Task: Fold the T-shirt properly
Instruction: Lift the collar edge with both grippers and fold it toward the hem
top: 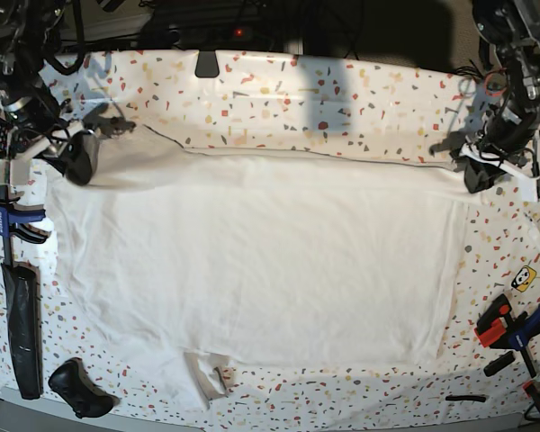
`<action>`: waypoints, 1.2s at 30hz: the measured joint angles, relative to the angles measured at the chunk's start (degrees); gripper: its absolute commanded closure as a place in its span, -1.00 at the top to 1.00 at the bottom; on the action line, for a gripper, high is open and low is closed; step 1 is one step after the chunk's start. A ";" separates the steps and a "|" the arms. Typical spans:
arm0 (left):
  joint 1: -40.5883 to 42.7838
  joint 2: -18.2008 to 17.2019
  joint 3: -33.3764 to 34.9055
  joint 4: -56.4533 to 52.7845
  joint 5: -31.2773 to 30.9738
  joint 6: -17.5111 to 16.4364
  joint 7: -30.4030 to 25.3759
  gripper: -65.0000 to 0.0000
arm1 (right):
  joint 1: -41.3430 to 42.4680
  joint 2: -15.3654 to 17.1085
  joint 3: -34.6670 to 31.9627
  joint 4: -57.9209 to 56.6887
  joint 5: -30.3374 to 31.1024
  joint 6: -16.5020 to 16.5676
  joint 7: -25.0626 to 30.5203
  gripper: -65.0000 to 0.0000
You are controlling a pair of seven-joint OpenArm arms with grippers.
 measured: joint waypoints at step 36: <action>-26.51 -2.38 6.45 -30.56 10.99 -0.20 -5.20 -1.00 | 24.70 7.15 -4.44 -27.52 -10.25 -6.67 2.78 -1.00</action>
